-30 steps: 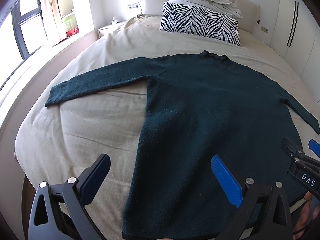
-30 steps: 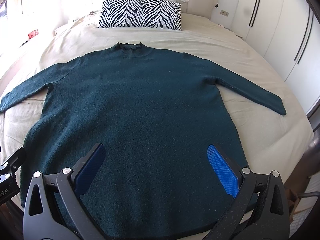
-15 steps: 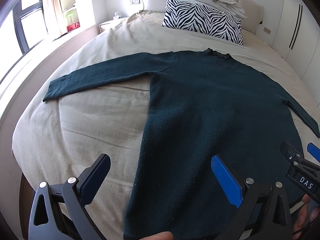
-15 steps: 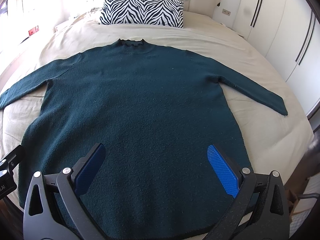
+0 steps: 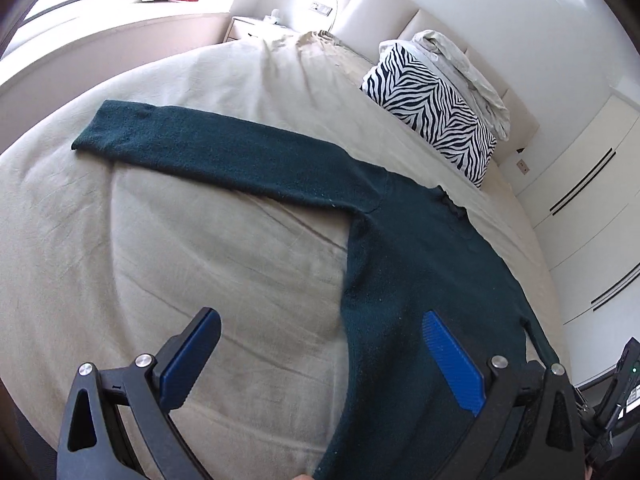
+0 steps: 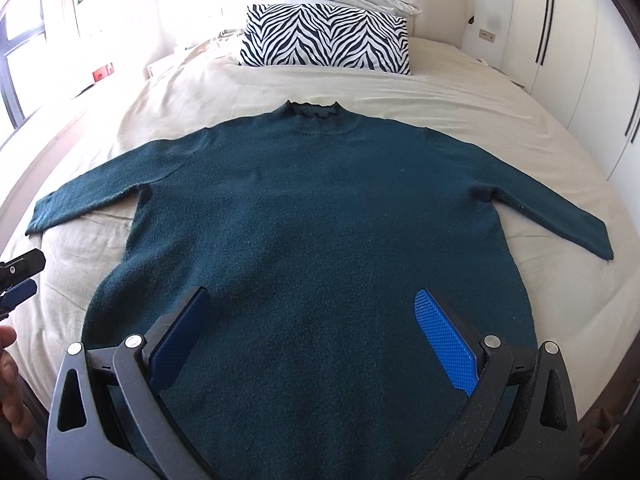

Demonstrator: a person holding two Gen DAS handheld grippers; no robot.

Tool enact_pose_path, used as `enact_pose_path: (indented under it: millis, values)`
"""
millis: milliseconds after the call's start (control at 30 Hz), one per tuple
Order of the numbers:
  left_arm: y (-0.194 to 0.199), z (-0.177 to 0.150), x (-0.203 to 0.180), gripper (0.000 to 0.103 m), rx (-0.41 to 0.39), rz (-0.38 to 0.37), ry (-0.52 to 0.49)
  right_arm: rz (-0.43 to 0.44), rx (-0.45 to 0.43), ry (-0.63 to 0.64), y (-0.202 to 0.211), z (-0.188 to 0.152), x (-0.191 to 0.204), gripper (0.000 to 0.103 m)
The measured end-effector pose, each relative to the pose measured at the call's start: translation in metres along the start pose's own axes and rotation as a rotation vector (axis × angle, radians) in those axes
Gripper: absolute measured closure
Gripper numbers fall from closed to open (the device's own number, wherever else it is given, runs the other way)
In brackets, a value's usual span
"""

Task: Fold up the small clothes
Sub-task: 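Grasp the sweater's side edge and sleeve with the left gripper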

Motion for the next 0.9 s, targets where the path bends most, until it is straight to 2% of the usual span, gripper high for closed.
enact_pose_path:
  millis: [67,133,200,233,300,400,467,500,533,633,733,833,867,900]
  values:
    - [0.003,0.022,0.016,0.000,-0.073,0.014,0.030,0.026,-0.025,0.010,-0.001,0.012,0.009,0.000]
    - [0.004,0.037,0.029,0.000,-0.106,0.024,0.041,0.047,-0.039,0.023,-0.003,0.025,0.019,0.000]
    - [-0.001,0.049,0.045,0.000,-0.077,0.066,0.075,0.074,-0.047,0.032,-0.006,0.035,0.028,0.000]
    - [-0.004,0.055,0.056,0.000,-0.057,0.053,0.138,0.091,-0.053,0.032,-0.006,0.040,0.033,0.000]
    - [-0.008,0.073,0.084,0.000,-0.078,-0.047,0.316,0.128,-0.067,0.027,-0.008,0.049,0.042,0.000]
    - [-0.014,0.099,0.124,0.000,-0.157,-0.133,0.506,0.186,-0.075,-0.001,-0.011,0.059,0.050,0.003]
    - [-0.027,0.113,0.150,0.001,-0.167,-0.183,0.636,0.217,-0.069,-0.025,-0.017,0.062,0.051,0.009]
    - [-0.033,0.119,0.161,0.001,-0.172,-0.212,0.695,0.235,-0.060,-0.040,-0.020,0.063,0.051,0.016]
    - [-0.038,0.125,0.171,0.001,-0.183,-0.236,0.741,0.254,-0.050,-0.059,-0.024,0.063,0.050,0.022]
    - [-0.050,0.138,0.195,0.003,-0.215,-0.283,0.849,0.301,-0.030,-0.150,-0.036,0.061,0.040,0.030]
    - [-0.056,0.151,0.210,0.003,-0.277,-0.329,0.926,0.321,-0.014,-0.211,-0.049,0.055,0.028,0.032]
    - [-0.064,0.164,0.219,0.013,-0.291,-0.345,0.976,0.338,0.003,-0.241,-0.061,0.048,0.022,0.033]
    - [-0.066,0.169,0.221,0.021,-0.295,-0.350,0.982,0.341,0.004,-0.246,-0.063,0.046,0.020,0.033]
    - [-0.069,0.173,0.221,0.036,-0.296,-0.347,0.980,0.340,0.003,-0.251,-0.065,0.044,0.018,0.032]
Point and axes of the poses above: each gripper's, at about its wrist camera, not at the fingertips, and y roughly against the way its jaws point, x to its left, z to its top, the point moved 7 cm from there along -y, roughly the way its jaws point, and after that the axes turned 8 degrees about y, right-handed, at the moved point
